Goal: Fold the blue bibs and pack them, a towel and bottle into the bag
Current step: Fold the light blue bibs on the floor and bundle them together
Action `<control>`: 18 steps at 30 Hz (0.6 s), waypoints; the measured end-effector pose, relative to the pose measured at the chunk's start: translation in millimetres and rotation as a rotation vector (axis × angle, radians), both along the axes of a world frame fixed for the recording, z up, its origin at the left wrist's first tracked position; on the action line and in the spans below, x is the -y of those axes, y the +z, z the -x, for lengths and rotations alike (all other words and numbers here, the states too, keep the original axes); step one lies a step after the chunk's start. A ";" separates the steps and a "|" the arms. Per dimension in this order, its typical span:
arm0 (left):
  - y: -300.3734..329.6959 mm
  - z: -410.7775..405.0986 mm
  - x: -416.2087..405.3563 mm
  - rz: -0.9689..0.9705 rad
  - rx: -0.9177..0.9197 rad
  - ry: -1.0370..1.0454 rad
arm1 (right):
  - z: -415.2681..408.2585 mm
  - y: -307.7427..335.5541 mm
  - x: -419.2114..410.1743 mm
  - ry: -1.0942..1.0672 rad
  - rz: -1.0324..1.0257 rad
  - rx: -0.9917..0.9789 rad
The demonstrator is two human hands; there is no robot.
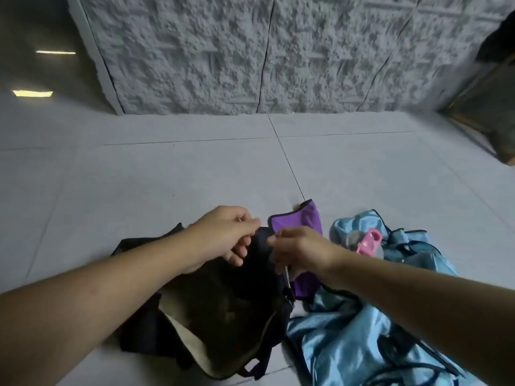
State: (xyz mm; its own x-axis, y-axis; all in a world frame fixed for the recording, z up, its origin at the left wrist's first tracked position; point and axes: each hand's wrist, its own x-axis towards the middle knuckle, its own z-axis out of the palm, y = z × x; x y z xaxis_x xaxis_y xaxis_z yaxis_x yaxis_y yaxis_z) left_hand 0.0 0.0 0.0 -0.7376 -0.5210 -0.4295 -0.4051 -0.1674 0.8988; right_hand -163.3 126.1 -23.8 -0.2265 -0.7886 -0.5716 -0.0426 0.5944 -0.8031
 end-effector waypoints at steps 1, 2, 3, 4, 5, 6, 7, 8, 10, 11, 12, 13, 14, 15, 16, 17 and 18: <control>-4.0 -2.5 -1.8 0.041 0.073 -0.042 | -3.6 -11.0 -2.4 0.043 -0.069 -0.113; -7.4 -5.1 -1.5 0.093 0.129 -0.079 | -6.9 -19.4 -2.4 0.099 -0.142 -0.269; -13.5 -8.0 -1.5 0.108 0.164 -0.102 | -11.3 -31.6 -4.2 0.164 -0.185 -0.393; -17.3 -12.9 -2.9 0.120 0.203 -0.127 | -21.5 -41.0 -6.3 0.210 -0.205 -0.501; -21.5 -15.2 -0.3 0.138 0.243 -0.149 | -26.5 -49.4 -4.7 0.216 -0.221 -0.594; -24.1 -18.0 2.3 0.153 0.296 -0.184 | -31.6 -52.9 -1.4 0.185 -0.244 -0.667; -28.1 -22.4 4.4 0.149 0.353 -0.220 | -34.1 -59.3 2.0 0.151 -0.267 -0.740; -28.5 -26.2 6.2 0.157 0.418 -0.286 | -34.3 -61.3 4.6 0.131 -0.296 -0.808; -34.7 -30.9 11.7 0.242 0.559 -0.428 | -30.6 -65.1 9.0 0.111 -0.362 -0.881; -37.6 -32.8 14.4 0.349 0.625 -0.513 | -26.8 -67.3 10.1 0.121 -0.381 -0.883; -39.5 -33.3 17.3 0.473 0.670 -0.585 | -22.0 -70.7 11.8 0.131 -0.383 -0.873; -41.5 -32.3 20.3 0.586 0.694 -0.632 | -16.9 -74.0 13.1 0.122 -0.375 -0.865; -43.4 -31.6 23.3 0.651 0.696 -0.655 | -11.6 -78.4 14.8 0.106 -0.353 -0.862; -45.5 -31.1 26.7 0.684 0.690 -0.658 | -6.6 -81.7 17.7 0.083 -0.326 -0.865; -47.4 -30.2 30.9 0.704 0.681 -0.658 | -1.0 -84.0 22.0 0.051 -0.292 -0.861; -51.1 -28.9 36.1 0.732 0.662 -0.652 | 4.3 -84.2 26.8 0.012 -0.257 -0.848; -54.6 -27.0 42.1 0.759 0.649 -0.650 | 9.9 -82.9 32.2 -0.029 -0.222 -0.825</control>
